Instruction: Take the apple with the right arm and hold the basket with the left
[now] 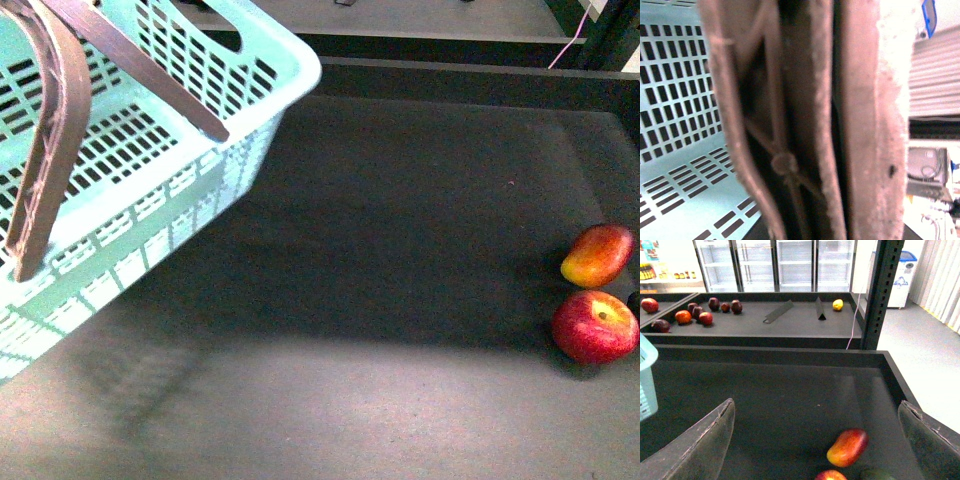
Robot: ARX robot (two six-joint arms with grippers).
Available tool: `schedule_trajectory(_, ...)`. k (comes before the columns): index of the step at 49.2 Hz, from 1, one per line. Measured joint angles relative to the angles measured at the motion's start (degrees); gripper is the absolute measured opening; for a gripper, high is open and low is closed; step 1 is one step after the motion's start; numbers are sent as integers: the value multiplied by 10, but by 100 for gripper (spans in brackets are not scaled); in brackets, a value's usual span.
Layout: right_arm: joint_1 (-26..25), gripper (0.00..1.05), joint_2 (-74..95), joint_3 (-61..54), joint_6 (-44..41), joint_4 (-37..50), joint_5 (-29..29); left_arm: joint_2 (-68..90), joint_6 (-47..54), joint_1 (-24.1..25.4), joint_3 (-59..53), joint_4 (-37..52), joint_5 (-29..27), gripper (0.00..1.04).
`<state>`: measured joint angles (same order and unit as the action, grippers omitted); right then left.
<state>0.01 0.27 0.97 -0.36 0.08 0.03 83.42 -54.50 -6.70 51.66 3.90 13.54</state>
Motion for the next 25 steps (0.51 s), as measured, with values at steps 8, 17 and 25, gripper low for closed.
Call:
schedule_trajectory(8,0,96,0,0,0,0,0,-17,2,-75,-22,-4,-1,15)
schedule_trajectory(17,0,96,0,0,0,0,0,-16,-5,-144,-23,16,-2,15)
schedule_trajectory(25,0,96,0,0,0,0,0,-9,-7,-182,-23,22,-4,15)
